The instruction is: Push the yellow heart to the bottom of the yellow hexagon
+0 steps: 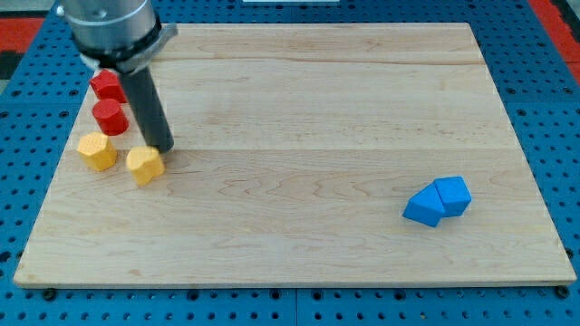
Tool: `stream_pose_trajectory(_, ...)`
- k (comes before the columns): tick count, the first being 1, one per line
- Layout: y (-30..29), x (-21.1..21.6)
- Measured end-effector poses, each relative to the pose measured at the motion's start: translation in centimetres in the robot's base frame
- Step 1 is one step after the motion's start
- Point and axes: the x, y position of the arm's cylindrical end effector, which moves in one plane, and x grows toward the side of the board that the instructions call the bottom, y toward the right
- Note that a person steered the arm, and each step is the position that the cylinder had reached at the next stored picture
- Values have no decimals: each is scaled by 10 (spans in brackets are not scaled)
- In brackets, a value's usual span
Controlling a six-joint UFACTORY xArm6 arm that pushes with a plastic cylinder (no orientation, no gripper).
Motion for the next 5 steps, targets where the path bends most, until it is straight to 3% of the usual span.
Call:
stream_pose_trajectory(1, -5, 38)
stream_pose_trajectory(3, 12, 64)
stream_pose_trajectory(4, -37, 49)
stream_pose_trajectory(5, -39, 52)
